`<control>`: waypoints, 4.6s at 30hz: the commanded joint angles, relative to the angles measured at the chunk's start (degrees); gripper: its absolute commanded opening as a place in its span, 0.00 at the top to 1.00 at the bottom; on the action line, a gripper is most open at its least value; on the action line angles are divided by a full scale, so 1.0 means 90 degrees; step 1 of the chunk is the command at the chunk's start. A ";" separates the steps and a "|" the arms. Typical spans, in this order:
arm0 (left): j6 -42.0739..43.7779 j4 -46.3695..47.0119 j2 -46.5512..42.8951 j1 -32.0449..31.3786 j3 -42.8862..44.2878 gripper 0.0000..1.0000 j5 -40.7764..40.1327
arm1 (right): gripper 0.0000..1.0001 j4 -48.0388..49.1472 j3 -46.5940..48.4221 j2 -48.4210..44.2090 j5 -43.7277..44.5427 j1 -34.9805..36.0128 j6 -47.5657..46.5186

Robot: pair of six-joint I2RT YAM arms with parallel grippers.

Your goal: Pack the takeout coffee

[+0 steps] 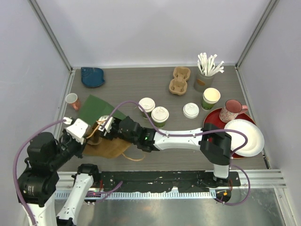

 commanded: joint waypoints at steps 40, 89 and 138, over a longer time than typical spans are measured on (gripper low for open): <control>-0.1743 0.1061 0.0131 0.0059 0.1135 1.00 0.0746 | 0.34 0.1334 -0.0261 -0.0043 0.0436 -0.0198 -0.0200; -0.1932 0.1327 0.0326 0.0215 0.1057 1.00 0.2967 | 0.52 0.1823 0.0296 0.0182 0.1081 -0.0285 0.0610; 0.0951 0.0886 -0.0426 0.0538 0.0002 1.00 0.1497 | 0.84 0.1286 -0.1746 -0.1605 -0.0717 0.0760 -0.2641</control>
